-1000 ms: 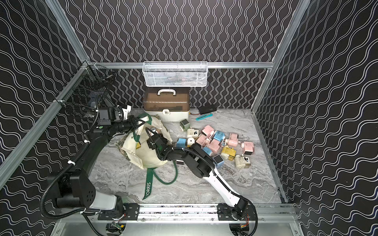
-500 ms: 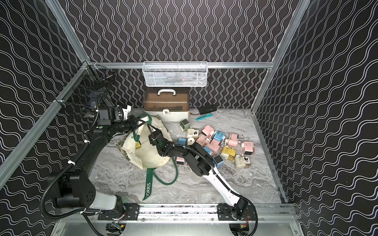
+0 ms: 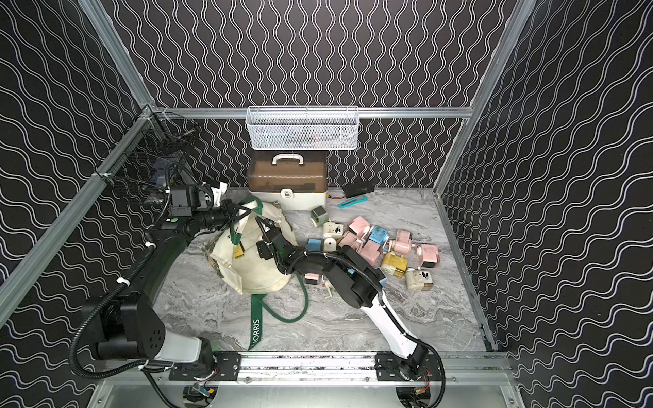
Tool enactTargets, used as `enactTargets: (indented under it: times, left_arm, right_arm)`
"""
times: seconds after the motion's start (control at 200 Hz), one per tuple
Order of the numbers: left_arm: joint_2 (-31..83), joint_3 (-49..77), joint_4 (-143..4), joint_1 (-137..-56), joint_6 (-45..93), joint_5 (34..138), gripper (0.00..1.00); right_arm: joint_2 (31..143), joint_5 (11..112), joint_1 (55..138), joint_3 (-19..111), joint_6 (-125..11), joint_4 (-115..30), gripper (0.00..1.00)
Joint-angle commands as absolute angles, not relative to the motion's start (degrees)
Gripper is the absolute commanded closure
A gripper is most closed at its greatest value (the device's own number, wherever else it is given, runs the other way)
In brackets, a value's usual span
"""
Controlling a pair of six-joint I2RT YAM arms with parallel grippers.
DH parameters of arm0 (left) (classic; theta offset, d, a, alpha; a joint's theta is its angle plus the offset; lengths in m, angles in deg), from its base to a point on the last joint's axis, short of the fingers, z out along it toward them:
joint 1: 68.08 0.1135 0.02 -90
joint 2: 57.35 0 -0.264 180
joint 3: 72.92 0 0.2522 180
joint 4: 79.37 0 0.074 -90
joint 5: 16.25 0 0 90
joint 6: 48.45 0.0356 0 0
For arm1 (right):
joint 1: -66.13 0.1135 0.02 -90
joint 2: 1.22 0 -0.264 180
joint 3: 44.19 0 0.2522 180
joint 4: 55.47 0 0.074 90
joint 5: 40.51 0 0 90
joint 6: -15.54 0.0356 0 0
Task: Take out the pencil sharpeners from the tote bags
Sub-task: Pick up the pencil sharpener from the canvas bag.
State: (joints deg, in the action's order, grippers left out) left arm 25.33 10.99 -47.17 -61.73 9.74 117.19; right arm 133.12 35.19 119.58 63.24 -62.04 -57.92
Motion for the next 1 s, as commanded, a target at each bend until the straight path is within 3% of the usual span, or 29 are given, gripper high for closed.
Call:
enactTargets:
  times: [0.0, 0.41, 0.716, 0.996]
  left_arm:
    - [25.0, 11.2, -49.0, -61.7, 9.4, 118.3, 1.00]
    - [24.9, 11.1, -48.7, -61.7, 9.6, 118.1, 1.00]
    - [25.1, 11.2, -48.7, -61.7, 9.6, 118.0, 1.00]
    - [25.4, 11.2, -48.6, -61.7, 9.7, 118.0, 1.00]
  right_arm:
    - [129.2, 39.2, 120.8, 61.3, -62.9, -57.8, 0.40]
    - [115.1, 35.3, 125.5, 48.3, -64.2, -56.4, 0.40]
    - [96.9, 34.2, 126.8, 35.9, -57.8, -48.9, 0.40]
    - [76.6, 23.3, 126.9, 21.4, -47.9, -37.9, 0.40]
